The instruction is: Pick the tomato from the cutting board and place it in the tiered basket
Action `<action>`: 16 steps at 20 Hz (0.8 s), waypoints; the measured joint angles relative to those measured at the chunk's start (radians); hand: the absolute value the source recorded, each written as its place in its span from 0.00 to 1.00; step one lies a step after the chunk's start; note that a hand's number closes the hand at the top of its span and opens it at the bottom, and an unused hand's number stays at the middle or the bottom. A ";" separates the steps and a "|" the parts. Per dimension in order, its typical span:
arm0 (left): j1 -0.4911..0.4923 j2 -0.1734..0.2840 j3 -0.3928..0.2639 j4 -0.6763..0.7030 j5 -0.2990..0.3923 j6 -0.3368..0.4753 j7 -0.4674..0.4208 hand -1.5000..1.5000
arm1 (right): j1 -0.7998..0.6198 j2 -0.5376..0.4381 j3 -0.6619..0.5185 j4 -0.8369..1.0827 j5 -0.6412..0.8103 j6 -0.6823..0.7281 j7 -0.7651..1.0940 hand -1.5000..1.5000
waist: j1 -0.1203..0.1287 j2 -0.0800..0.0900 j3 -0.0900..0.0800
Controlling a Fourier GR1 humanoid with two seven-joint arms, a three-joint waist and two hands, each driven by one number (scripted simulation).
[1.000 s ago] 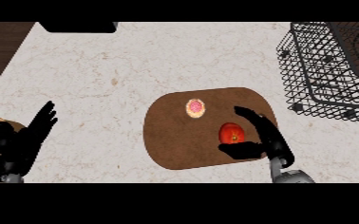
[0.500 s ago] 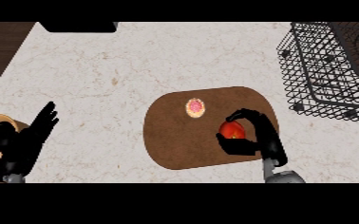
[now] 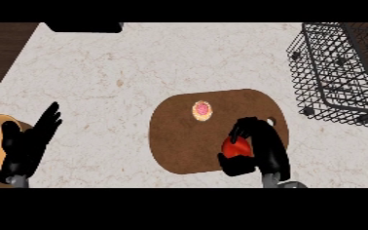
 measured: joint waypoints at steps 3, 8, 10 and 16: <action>0.007 0.006 0.002 -0.001 -0.001 -0.005 0.002 0.50 | -0.058 -0.016 0.122 -0.045 0.176 0.051 0.101 1.00 | 0.001 -0.005 -0.001; 0.016 0.000 0.008 0.004 -0.003 0.000 -0.008 0.50 | -0.142 0.012 0.249 -0.192 0.435 0.142 0.290 1.00 | -0.015 -0.005 0.002; 0.015 -0.001 0.012 0.015 -0.002 -0.002 -0.019 0.50 | -0.177 0.023 0.265 -0.262 0.515 0.185 0.322 1.00 | -0.019 -0.003 0.002; 0.022 0.000 0.018 -0.005 0.003 -0.010 -0.011 0.50 | -0.284 0.078 0.215 -0.429 0.638 0.309 0.347 1.00 | -0.015 0.002 0.004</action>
